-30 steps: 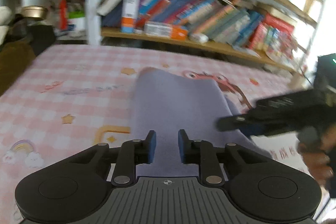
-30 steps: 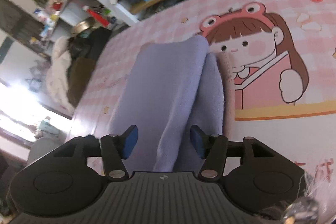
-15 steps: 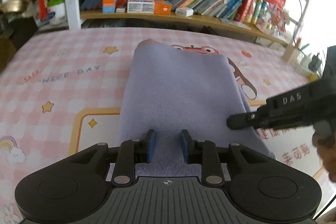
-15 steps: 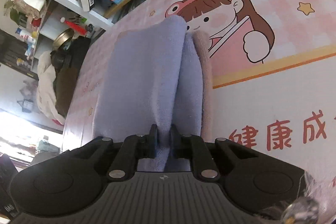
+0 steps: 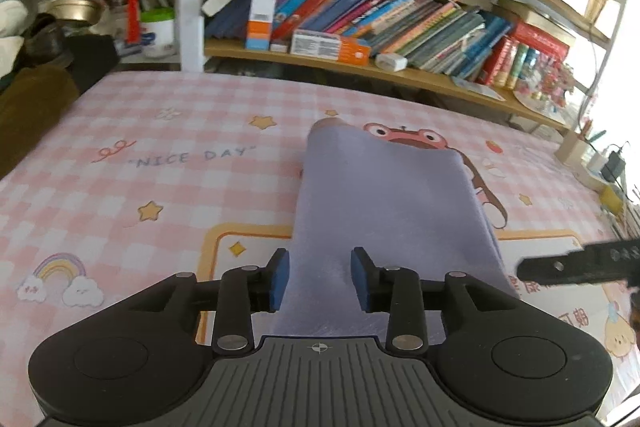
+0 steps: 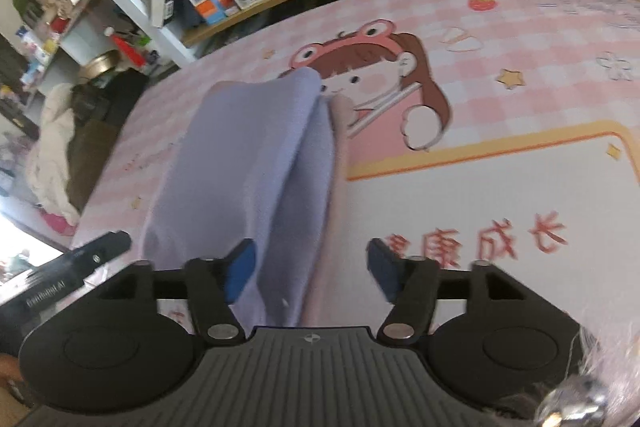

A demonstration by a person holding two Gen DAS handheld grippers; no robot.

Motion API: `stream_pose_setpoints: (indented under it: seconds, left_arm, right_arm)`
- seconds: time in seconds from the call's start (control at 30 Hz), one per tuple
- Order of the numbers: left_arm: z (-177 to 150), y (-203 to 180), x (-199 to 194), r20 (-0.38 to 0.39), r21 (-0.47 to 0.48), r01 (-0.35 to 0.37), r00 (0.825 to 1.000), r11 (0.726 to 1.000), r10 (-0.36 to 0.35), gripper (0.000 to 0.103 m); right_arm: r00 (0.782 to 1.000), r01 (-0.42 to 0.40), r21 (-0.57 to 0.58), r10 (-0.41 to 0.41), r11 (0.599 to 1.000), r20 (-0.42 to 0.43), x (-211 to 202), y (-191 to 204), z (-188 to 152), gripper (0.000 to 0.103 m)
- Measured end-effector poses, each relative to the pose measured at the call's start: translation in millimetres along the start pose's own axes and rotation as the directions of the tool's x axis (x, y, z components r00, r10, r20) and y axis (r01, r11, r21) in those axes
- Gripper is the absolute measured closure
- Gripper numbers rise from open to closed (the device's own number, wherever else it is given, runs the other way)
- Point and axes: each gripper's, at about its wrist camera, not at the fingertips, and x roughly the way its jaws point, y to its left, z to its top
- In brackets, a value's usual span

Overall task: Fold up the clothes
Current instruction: 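Lift the hem with both grippers and fold it over toward the collar, then open both grippers to release the folded hem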

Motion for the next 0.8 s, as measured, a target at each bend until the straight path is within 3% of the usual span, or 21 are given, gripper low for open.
stream_pose_setpoints:
  seconds: [0.1,0.3,0.63,0.8]
  left_arm:
    - [-2.7,-3.4,-1.0,0.000,-0.016,-0.006,1.000,1.000,0.006,0.053]
    - [-12.0,-19.5,-6.8,-0.011,-0.023,-0.029,1.000,0.999,0.029,0.029]
    - [-20.3,-29.9,-23.7,-0.015,-0.041,-0.076,0.997,0.996,0.076,0.018]
    - [-13.6,-22.2,-14.0,-0.037,-0.015,-0.048,0.998,0.999,0.048,0.016]
  right_arm:
    - [1.000,0.009,-0.042,-0.010,0.999,-0.013,-3.8,5.3,-6.5,0.027]
    - [0.999,-0.027,-0.100,0.023,0.995,-0.043,-9.3,8.3,-16.4,0.019]
    - [0.994,-0.084,-0.091,0.077,0.992,-0.078,-9.5,1.4,-18.4,0.018]
    - [0.997,-0.034,-0.122,0.025,0.992,-0.070,-7.6,16.7,-20.5,0.016]
